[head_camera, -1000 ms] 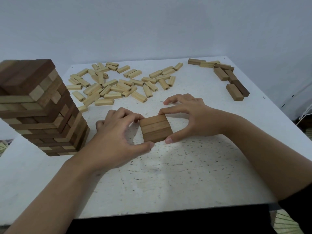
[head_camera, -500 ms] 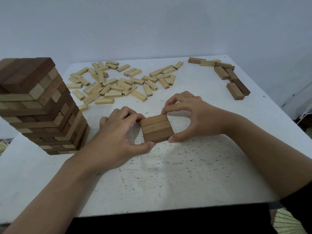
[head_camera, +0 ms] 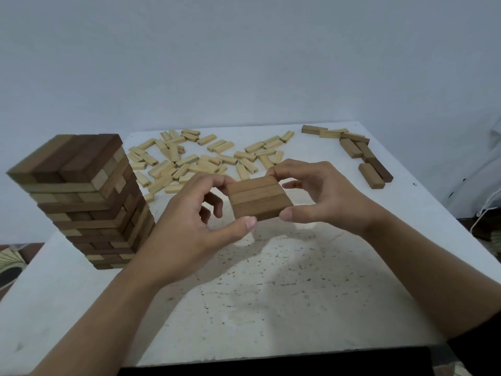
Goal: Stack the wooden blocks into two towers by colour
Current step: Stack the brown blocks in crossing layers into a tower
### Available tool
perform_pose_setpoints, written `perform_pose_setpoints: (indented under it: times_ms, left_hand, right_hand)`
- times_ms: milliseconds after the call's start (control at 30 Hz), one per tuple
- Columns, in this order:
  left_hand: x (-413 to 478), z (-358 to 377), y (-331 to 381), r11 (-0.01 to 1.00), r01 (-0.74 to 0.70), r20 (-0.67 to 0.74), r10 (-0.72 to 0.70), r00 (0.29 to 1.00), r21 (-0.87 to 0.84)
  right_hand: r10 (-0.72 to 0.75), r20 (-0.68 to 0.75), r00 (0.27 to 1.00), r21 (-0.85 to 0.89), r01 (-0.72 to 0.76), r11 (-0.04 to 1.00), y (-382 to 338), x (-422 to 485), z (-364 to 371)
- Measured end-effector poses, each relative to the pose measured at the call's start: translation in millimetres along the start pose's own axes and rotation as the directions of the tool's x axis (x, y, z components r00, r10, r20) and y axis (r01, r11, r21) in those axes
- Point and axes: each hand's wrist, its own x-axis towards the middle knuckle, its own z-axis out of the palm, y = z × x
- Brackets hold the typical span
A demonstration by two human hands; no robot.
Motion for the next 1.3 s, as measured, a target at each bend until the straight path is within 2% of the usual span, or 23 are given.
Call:
perform_pose_setpoints:
  times_ms: [200,533,733,933,1133,1300]
  left_hand:
    - [0.1,-8.0,21.0,0.996,-0.034,-0.011,0.033,0.999,-0.087]
    - [-10.3,-35.3,65.7,0.982,-0.173,-0.042,0.17,0.985,-0.08]
    - [-19.4,-63.1,90.3,0.959,-0.28,-0.07,0.282,0.957,0.039]
    - [-24.9,-95.0,104.4,0.909,-0.379,-0.071,0.396,0.916,0.172]
    - [-23.2,-138.0,98.6,0.86,-0.382,0.015,0.401,0.916,0.339]
    - [-10.1,-180.6,79.8,0.859,-0.329,0.098,0.317,0.943,0.391]
  right_hand:
    - [-0.045,-0.085,0.995,0.05,0.049,0.998,-24.1,-1.7,-7.9]
    - [-0.181,-0.171,0.968,0.096,0.2,0.975,-70.5,-10.2,-14.6]
    - [-0.266,-0.182,0.947,0.091,0.286,0.954,-100.1,-5.8,-13.7]
    - [-0.333,-0.18,0.925,0.006,0.34,0.941,-128.3,4.7,-7.6]
    - [-0.36,-0.162,0.919,-0.126,0.343,0.931,-149.8,21.6,8.2]
    - [-0.348,-0.142,0.927,-0.235,0.31,0.921,-162.8,47.8,32.6]
